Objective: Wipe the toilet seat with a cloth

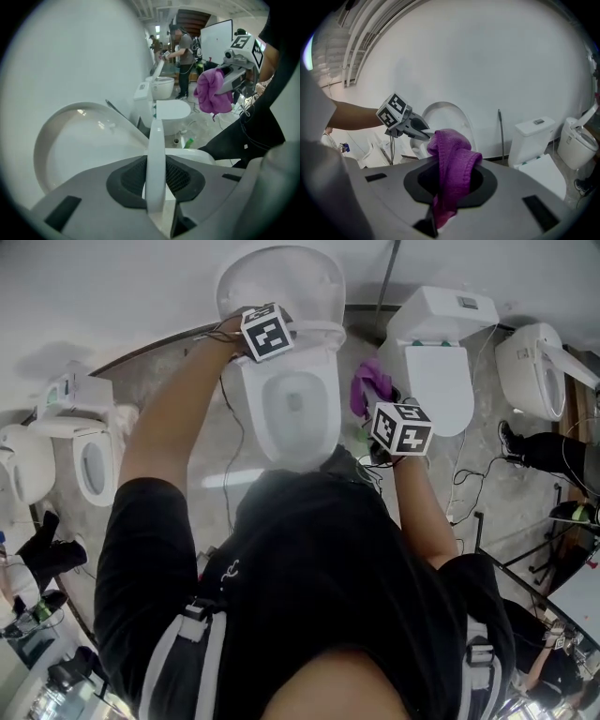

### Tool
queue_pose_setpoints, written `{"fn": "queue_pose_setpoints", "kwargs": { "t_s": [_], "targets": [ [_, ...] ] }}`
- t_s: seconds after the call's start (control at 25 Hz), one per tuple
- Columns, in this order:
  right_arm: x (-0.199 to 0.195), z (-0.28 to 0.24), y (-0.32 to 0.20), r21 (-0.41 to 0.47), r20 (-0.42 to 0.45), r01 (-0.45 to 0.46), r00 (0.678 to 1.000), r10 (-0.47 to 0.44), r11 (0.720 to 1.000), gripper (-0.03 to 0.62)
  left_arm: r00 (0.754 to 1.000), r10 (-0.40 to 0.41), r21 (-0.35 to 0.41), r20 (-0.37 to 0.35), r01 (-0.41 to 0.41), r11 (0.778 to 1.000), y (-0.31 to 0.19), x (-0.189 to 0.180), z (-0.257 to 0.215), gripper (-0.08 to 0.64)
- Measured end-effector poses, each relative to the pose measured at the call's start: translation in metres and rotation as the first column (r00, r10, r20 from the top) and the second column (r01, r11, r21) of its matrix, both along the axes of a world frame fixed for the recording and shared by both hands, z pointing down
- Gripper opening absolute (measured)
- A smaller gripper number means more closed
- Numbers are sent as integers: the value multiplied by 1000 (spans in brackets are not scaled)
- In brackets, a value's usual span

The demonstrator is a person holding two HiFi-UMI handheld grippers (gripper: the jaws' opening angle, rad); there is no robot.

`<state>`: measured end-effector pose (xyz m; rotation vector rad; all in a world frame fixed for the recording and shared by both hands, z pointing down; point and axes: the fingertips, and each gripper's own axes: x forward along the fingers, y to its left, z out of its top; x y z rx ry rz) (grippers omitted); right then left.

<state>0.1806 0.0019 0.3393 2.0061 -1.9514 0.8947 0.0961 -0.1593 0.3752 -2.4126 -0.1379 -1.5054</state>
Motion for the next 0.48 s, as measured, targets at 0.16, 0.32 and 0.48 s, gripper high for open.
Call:
{"fn": "queue_pose_setpoints", "kwargs": {
  "t_s": [0.16, 0.32, 0.48],
  "targets": [
    [-19, 7, 26, -23, 5, -50, 999, 50, 999, 55, 998, 49, -59, -30, -51, 997, 38, -12, 6, 95],
    [-34, 13, 50, -33, 18, -85, 996, 86, 996, 55, 992, 121, -133, -20, -122, 984, 84, -24, 19, 108],
    [-46, 22, 63, -42, 28, -133, 990, 135, 990, 55, 989, 146, -227, -13, -145, 963, 115, -42, 36, 135]
  ]
}}
